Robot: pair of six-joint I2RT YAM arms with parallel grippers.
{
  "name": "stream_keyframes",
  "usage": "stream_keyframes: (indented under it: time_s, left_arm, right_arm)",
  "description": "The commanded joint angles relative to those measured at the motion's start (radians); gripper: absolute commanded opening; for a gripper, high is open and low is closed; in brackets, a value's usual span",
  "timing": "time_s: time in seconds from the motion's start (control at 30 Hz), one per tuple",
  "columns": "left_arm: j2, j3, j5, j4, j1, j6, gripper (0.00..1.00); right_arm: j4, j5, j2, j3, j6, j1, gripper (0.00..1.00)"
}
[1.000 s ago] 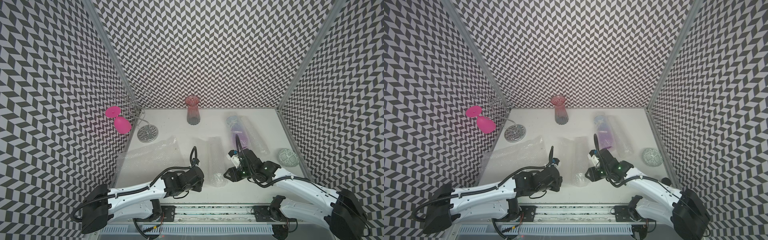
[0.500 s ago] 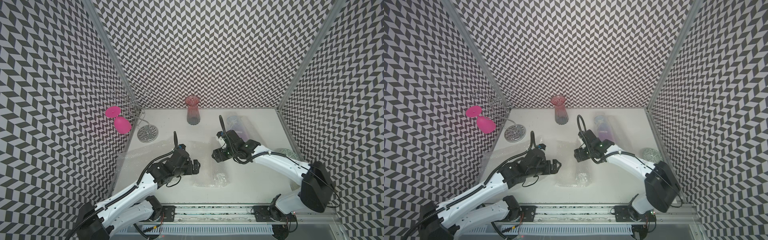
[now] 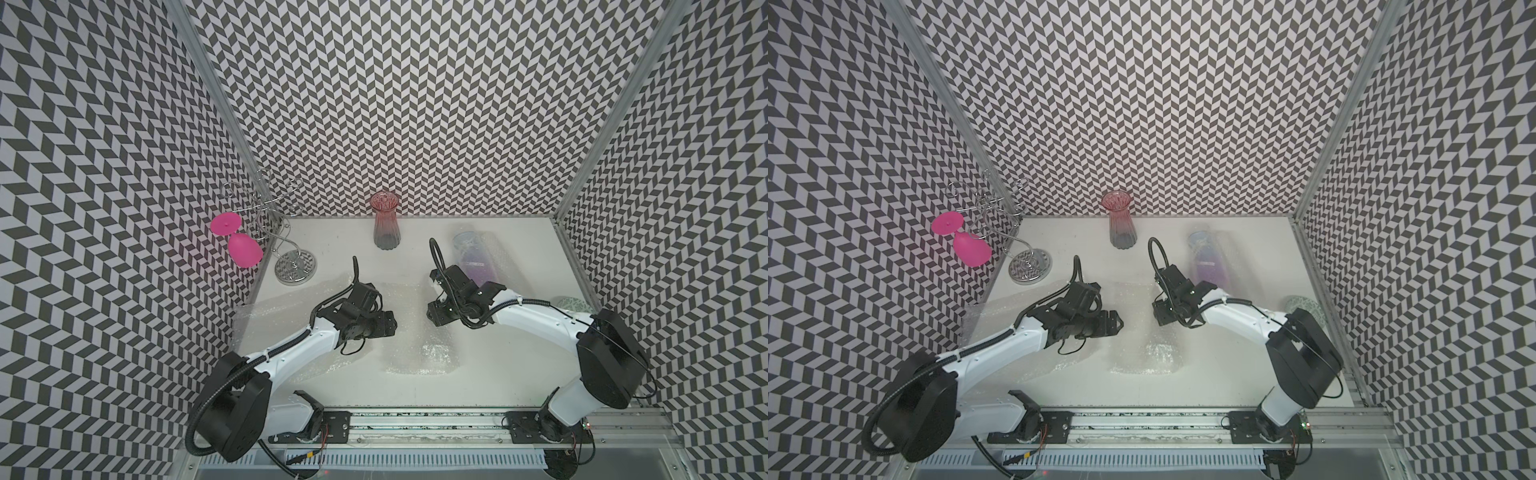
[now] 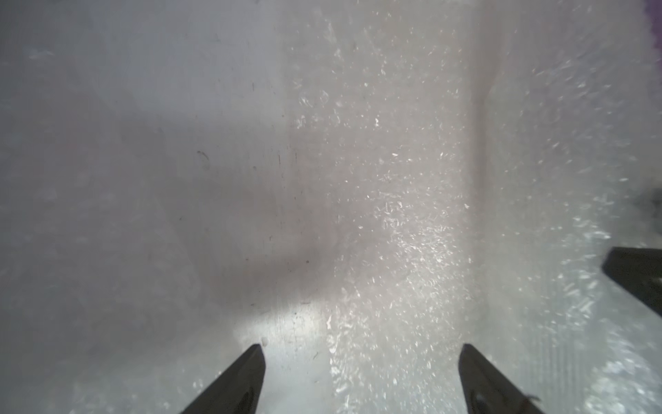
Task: Unwrap the vase from the bubble wrap
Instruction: Unwrap the bubble wrap at the center of the board.
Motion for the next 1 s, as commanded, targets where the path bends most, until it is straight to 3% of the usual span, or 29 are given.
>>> stream_keyframes:
  time_s: [0.0,0.17,0.3,0.4,0.47,0.6,0.67,0.97]
  left_arm:
    - [0.058,0.001,0.036,0.099,-0.008,0.023,0.80]
    - [0.160,0.051,0.005,0.101,-0.053,0.035,0.78]
    - [0.217,0.065,-0.006,0.107,-0.070,0.029,0.71]
    - [0.219,0.060,-0.012,0.115,-0.081,0.025,0.53]
    - [0.208,0.059,-0.012,0.109,-0.081,0.023,0.33]
    - [0.150,0.057,-0.044,0.083,-0.080,0.027,0.17]
    - [0.100,0.062,-0.070,0.057,-0.073,0.033,0.00]
    - [-0.088,0.074,-0.089,-0.098,0.046,0.109,0.00]
  right_arm:
    - [-0.014,0.022,-0.002,-0.049,0.009,0.005,0.50]
    - [-0.014,0.034,-0.020,-0.063,0.017,0.002,0.46]
    - [-0.013,0.033,-0.028,-0.069,0.020,0.001,0.42]
    - [-0.014,0.033,-0.039,-0.077,0.022,0.000,0.32]
    - [-0.014,0.031,-0.049,-0.082,0.022,0.000,0.23]
    - [-0.018,0.032,-0.076,-0.085,0.022,-0.002,0.17]
    - [-0.018,0.024,-0.095,-0.085,0.018,-0.006,0.14]
    - [0.001,-0.033,-0.215,-0.148,0.021,-0.032,0.08]
